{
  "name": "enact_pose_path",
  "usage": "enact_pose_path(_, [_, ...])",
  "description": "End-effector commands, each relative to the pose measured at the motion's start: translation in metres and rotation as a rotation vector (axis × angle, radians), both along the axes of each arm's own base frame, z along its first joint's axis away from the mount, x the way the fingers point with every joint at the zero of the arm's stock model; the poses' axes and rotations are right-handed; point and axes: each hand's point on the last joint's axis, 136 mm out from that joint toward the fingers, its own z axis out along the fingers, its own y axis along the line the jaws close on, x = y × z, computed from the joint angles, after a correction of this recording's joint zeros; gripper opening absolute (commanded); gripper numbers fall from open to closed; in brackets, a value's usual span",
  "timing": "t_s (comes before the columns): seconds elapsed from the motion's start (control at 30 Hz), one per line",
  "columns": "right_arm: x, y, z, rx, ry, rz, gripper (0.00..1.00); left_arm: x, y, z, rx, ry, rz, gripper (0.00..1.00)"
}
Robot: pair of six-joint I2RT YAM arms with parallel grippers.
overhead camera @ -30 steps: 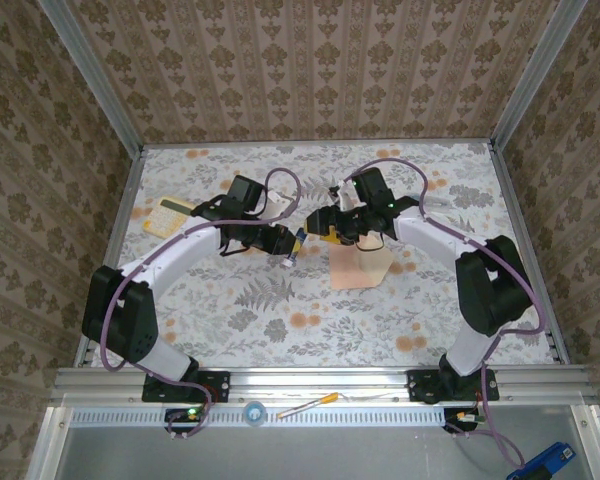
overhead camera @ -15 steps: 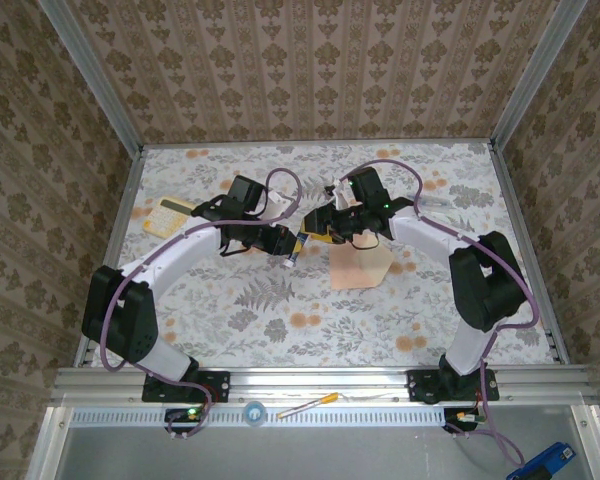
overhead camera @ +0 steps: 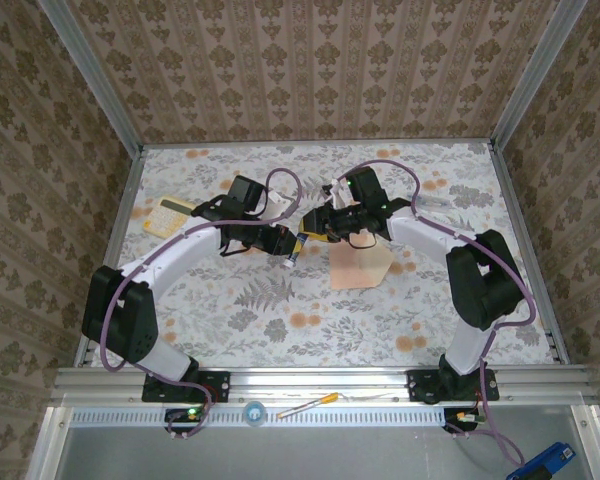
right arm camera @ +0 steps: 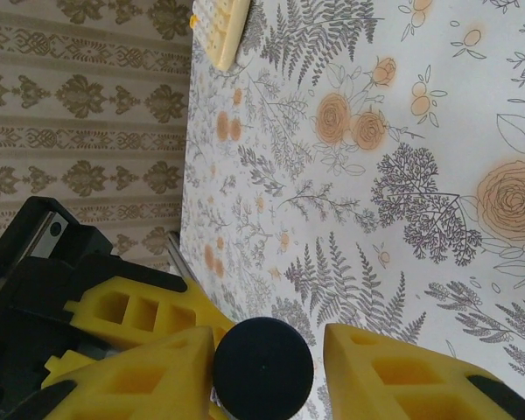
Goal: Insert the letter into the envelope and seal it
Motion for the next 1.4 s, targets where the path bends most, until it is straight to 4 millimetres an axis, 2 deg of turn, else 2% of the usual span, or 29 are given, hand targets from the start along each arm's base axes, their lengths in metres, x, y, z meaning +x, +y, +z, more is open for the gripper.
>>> enact_pose_path(0.0, [0.0,0.007,0.005,0.024,0.003,0.022,0.37,-0.002,-0.007,0.019,-0.043,-0.044,-0.036,0.08])
enact_pose_path(0.2, [-0.001,0.008,0.003,0.027,0.01,0.024,0.29,-0.001,-0.007,0.014,-0.037,-0.034,-0.034,0.08])
enact_pose_path(0.47, [0.006,0.003,0.008,0.036,0.0,-0.004,0.25,-0.005,-0.006,0.008,-0.032,-0.016,-0.038,0.08])
enact_pose_path(1.37, [0.031,-0.021,0.024,0.041,-0.044,-0.101,0.21,-0.025,-0.01,-0.015,-0.001,0.063,-0.09,0.08])
